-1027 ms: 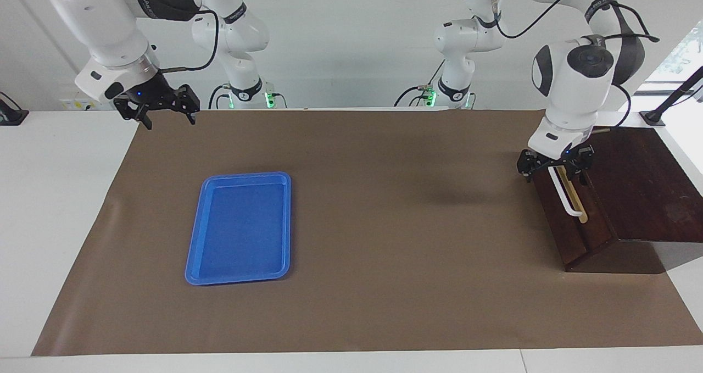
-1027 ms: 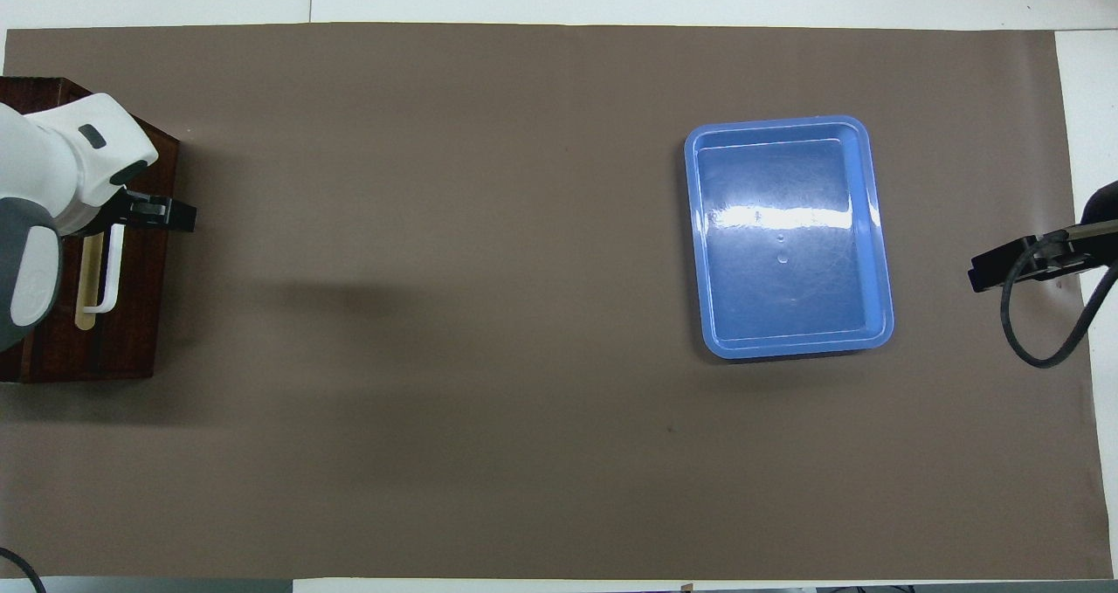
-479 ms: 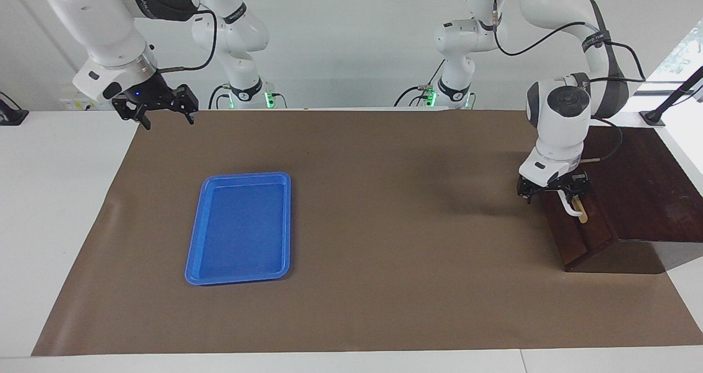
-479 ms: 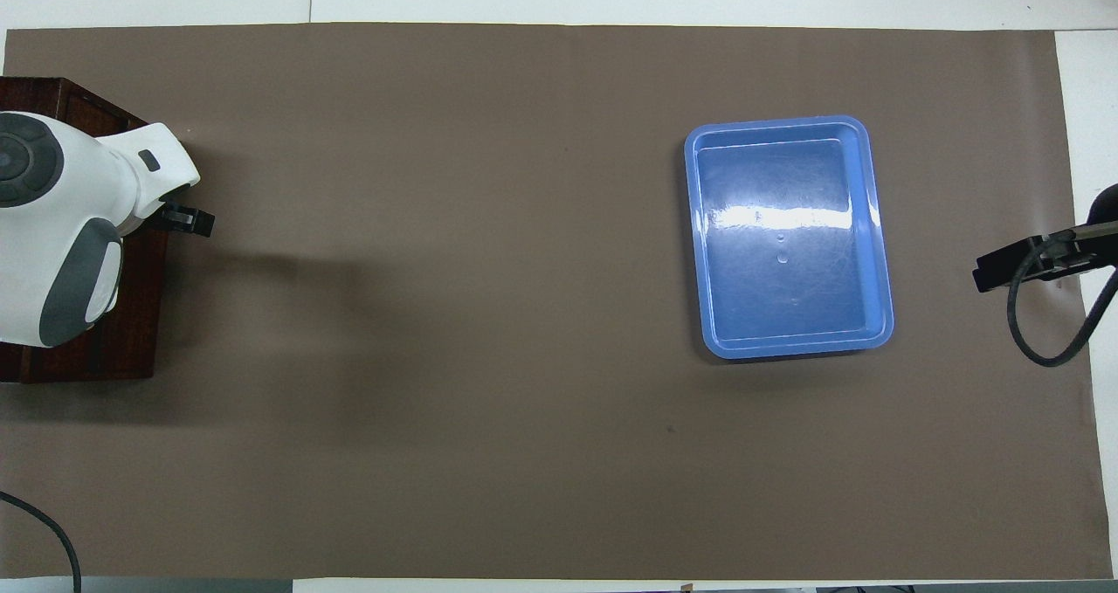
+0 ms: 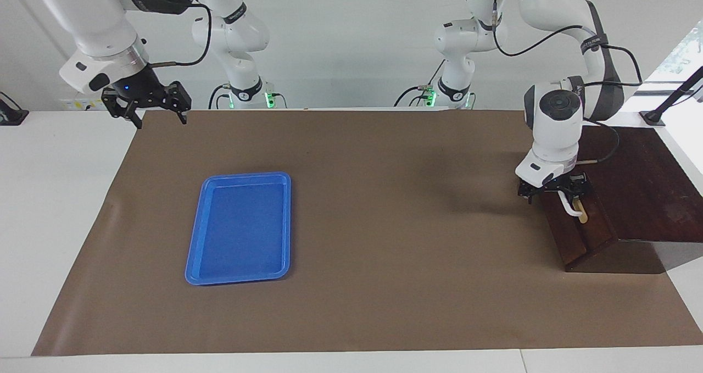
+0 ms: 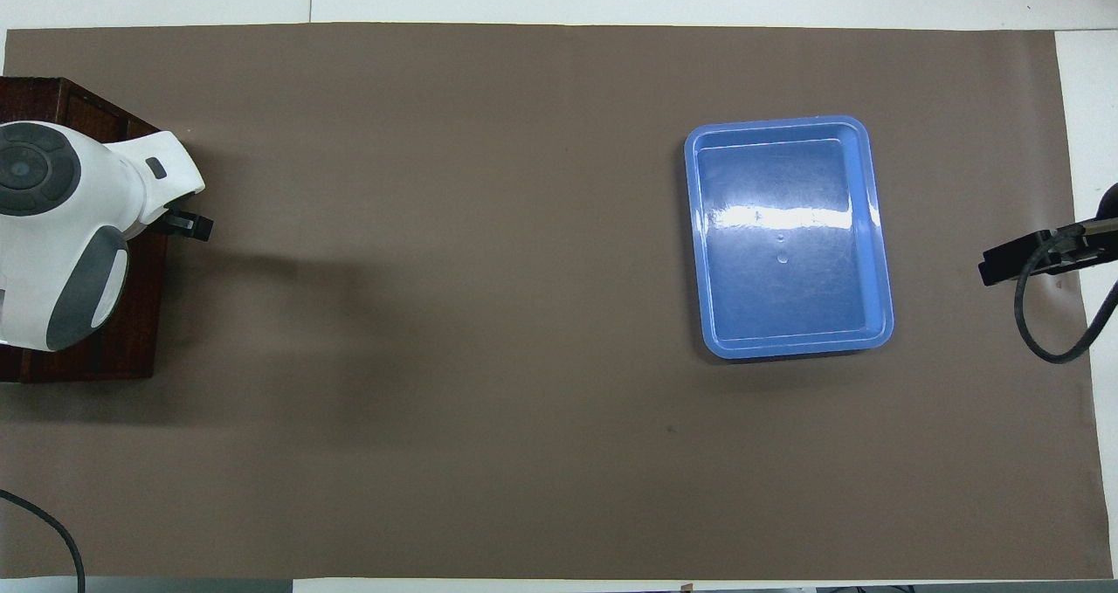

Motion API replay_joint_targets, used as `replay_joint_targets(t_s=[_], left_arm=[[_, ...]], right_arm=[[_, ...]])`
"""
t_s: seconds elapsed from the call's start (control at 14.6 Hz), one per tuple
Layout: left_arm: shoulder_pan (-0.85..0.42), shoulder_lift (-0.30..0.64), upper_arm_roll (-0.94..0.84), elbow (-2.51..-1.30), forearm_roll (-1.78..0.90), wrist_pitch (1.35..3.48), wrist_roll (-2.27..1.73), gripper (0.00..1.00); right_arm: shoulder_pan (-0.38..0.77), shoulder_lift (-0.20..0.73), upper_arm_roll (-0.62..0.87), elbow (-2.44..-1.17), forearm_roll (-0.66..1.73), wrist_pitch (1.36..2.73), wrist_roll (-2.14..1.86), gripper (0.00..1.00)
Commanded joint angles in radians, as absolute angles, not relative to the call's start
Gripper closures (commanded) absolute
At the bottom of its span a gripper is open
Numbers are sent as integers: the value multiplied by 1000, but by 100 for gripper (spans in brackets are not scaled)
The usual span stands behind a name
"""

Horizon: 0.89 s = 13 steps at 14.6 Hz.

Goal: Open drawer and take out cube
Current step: 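Pull the drawer open toward the robot with the left gripper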

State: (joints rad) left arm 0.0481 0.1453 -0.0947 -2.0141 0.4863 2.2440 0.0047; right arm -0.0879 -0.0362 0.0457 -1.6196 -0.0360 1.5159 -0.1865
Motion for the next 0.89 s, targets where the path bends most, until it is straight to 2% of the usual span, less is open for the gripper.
replay_joint_targets(t_s=[0.0,0.27,0.55,0.82], left_arm=[[45,127,-100,-2066,502,2284,-41,0],[14,152,-103,-2065,502,2306,-138,0],[-150,160,-104,-2046,480,2272,-348,0],[-247,166,-103,-1988,358,2192,-373,0]], right_arm=[[-110,-38,58,-1618,-32,1523,-204,0],[-97,-46,66,-1635,-26,1525,-135,0],[-95,-46,69,-1635,-23,1522,-126,0],[-83,-48,69,-1635,-11,1493,-132,0]])
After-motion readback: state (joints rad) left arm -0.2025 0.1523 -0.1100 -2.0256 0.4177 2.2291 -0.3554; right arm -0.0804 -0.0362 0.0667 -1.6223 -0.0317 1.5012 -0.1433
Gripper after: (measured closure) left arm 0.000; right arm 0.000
